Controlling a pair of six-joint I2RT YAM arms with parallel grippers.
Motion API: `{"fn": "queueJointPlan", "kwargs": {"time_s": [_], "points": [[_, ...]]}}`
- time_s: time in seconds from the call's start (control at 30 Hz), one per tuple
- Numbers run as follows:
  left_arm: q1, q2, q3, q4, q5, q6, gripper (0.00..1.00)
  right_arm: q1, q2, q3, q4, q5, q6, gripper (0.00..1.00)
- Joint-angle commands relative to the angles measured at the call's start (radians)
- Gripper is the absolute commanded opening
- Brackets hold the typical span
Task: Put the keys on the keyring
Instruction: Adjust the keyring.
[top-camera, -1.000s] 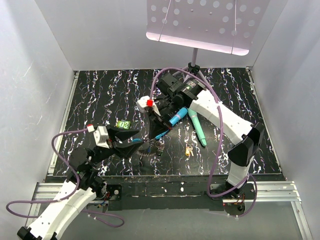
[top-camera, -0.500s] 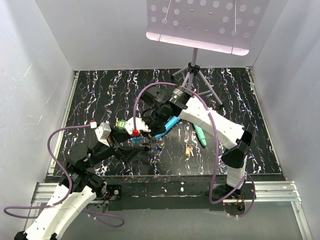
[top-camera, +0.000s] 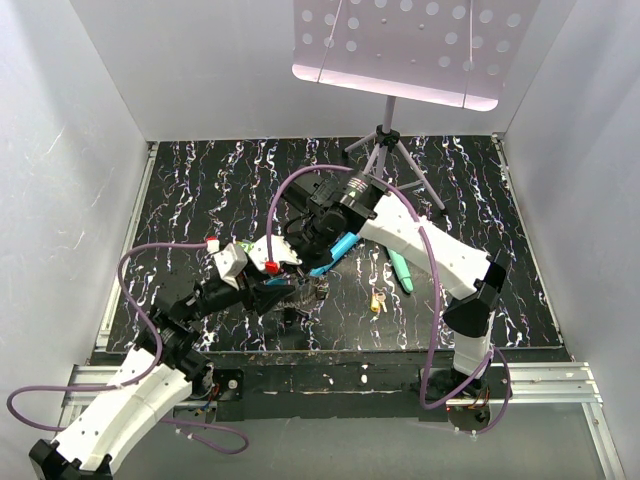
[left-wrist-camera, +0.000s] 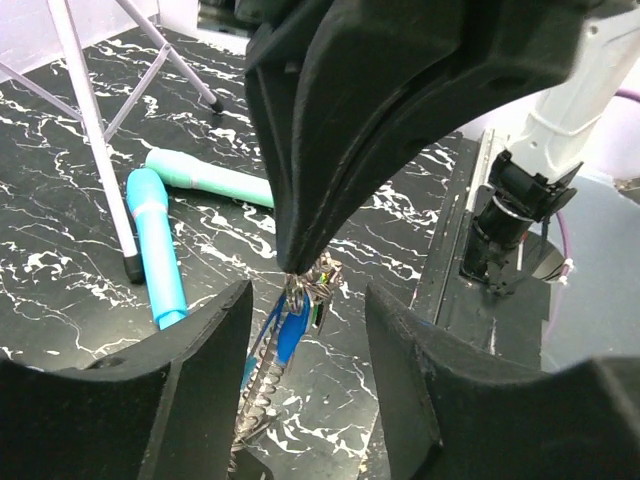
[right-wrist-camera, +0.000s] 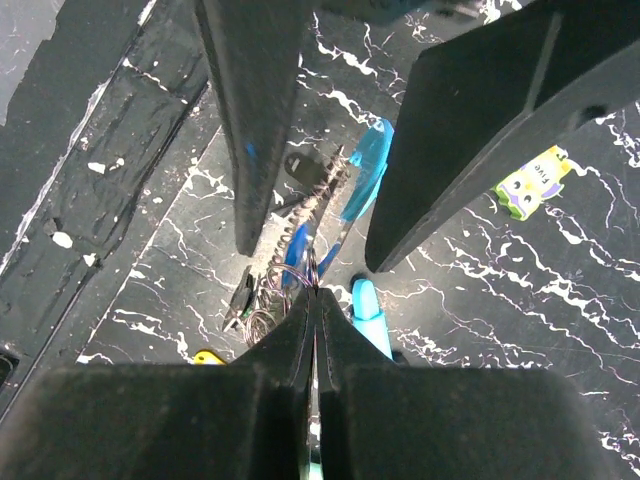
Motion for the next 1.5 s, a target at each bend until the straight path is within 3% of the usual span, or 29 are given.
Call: {"fn": "queueJointPlan", "kwargs": {"time_s": [0.0, 0.2, 0.37, 0.83, 1.03, 1.23, 1.27, 1.4, 1.47], "points": [[0.000, 0.040, -0.007, 0.082, 0.013, 0.030, 0.44, 0.001, -0.037, 0.065, -0.247, -0.041, 0.011, 0.01], [0.000, 0.068, -0.002, 0.077, 0.000, 0.033, 0.39, 0.001, -0.037, 0.070, -0.247, -0.050, 0.011, 0.01], [0.000, 0.076, 0.001, 0.073, 0.003, 0.036, 0.26, -0.001, -0.037, 0.075, -0.245, -0.051, 0.009, 0.01], [0.000, 0.126, 0.024, 0.033, 0.027, 0.054, 0.20, -0.001, -0.039, 0.081, -0.247, -0.064, 0.018, 0.01], [0.000, 0.123, 0.025, 0.036, 0.041, 0.063, 0.01, -0.001, -0.039, 0.076, -0.249, -0.079, 0.021, 0.01], [0.001, 0.068, 0.017, 0.041, 0.042, 0.086, 0.00, -0.017, -0.039, 0.079, -0.247, -0.123, 0.066, 0.01], [0.001, 0.050, 0.019, 0.028, 0.041, 0.094, 0.00, -0.030, -0.037, 0.085, -0.247, -0.145, 0.076, 0.03], [0.000, -0.001, 0.039, -0.018, 0.038, 0.140, 0.00, -0.112, -0.042, 0.111, -0.245, -0.258, 0.113, 0.35], [0.000, -0.016, 0.053, -0.056, 0.056, 0.155, 0.00, -0.155, -0.048, 0.119, -0.247, -0.326, 0.116, 0.43]]}}
